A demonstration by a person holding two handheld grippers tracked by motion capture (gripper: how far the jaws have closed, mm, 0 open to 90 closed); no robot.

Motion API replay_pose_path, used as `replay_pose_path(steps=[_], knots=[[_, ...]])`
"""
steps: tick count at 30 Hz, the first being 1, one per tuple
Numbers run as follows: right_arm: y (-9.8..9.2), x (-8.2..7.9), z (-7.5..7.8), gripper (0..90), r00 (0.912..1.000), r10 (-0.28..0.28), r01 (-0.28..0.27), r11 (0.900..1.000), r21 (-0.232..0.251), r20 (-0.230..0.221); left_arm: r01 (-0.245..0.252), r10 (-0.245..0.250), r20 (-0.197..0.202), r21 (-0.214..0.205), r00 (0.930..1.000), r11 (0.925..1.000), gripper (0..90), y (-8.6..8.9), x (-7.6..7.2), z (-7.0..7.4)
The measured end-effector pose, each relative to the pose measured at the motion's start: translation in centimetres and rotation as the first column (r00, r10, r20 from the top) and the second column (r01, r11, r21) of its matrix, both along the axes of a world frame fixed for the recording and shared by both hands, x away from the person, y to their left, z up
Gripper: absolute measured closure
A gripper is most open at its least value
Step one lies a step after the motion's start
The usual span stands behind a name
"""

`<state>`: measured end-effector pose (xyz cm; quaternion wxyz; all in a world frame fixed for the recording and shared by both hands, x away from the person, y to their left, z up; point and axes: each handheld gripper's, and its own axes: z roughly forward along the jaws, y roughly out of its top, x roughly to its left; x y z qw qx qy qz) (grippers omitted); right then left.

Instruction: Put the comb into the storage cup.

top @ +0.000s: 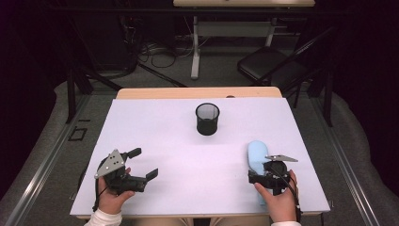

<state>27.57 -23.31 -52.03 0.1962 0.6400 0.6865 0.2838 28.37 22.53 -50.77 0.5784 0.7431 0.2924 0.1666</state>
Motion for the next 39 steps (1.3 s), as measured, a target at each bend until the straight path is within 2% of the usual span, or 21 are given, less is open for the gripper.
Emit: replay_pose_path(steps=[6, 12, 13, 15, 16, 19, 27, 28, 30, 34, 35, 39], knots=[[-0.1, 0.3, -0.2, 18.3, 0.9997, -0.004, 0.004, 0.9999, 0.013, -0.024, 0.002, -0.002, 0.001, -0.002, 1.0, 1.0, 0.5, 0.0, 0.1, 0.0], [-0.3, 0.9, -0.3, 18.4, 0.998, -0.017, 0.017, 0.9998, -0.005, -0.061, 0.001, -0.001, 0.002, -0.001, 1.0, 1.0, 0.5, 0.0, 0.0, 0.0], [-0.3, 1.0, -0.3, 19.2, 0.9976, -0.017, 0.017, 0.9998, -0.007, -0.067, 0.002, -0.002, 0.002, -0.001, 1.0, 1.0, 0.5, 0.0, 0.0, 0.0], [-0.4, 1.1, -0.4, 28.3, 0.9965, -0.007, 0.006, 0.9999, -0.008, -0.083, 0.003, -0.003, 0.002, -0.001, 1.0, 1.0, 0.5, 0.0, 0.0, 0.0], [-0.4, 1.1, -0.4, 28.3, 0.9965, -0.007, 0.006, 0.9999, -0.008, -0.083, 0.001, -0.001, 0.002, -0.001, 1.0, 1.0, 0.5, 0.0, 0.0, 0.0], [-0.4, 1.2, -0.6, 30.9, 0.9938, -0.019, 0.023, 0.9992, 0.032, -0.109, 0.001, -0.001, 0.003, 0.001, 1.0, 1.0, 0.5, 0.0, 0.0, 0.0], [-0.6, 1.4, -0.8, 31.4, 0.9919, -0.031, 0.035, 0.9989, 0.032, -0.124, 0.001, -0.001, 0.003, 0.001, 1.0, 1.0, 0.5, 0.0, 0.0, 0.0], [-0.7, 1.5, -0.8, 34.5, 0.9914, -0.034, 0.041, 0.9979, 0.05, -0.126, 0.001, -0.001, 0.003, 0.001, 1.0, 1.0, 0.5, 0.0, 0.0, 0.0], [-0.9, 1.6, -1.0, 34.9, 0.982, -0.054, 0.075, 0.9912, 0.109, -0.181, 0.001, -0.001, 0.003, 0.001, 1.0, 1.0, 0.5, 0.0, 0.0, 0.0], [-0.9, 1.7, -1.2, 41.1, 0.9819, -0.051, 0.067, 0.9942, 0.084, -0.182, 0.003, -0.003, 0.004, 0.001, 1.0, 1.0, 0.5, 0.0, 0.0, 0.0], [-0.9, 1.7, -1.3, 41.8, 0.9824, -0.049, 0.066, 0.9933, 0.094, -0.18, 0.002, -0.002, 0.004, 0.001, 1.0, 1.0, 0.5, 0.0, 0.0, 0.0], [-0.8, 1.8, -1.4, 43.7, 0.9818, -0.04, 0.056, 0.995, 0.083, -0.186, 0.002, -0.002, 0.003, 0.002, 1.0, 1.0, 0.5, 0.0, 0.0, 0.0]])
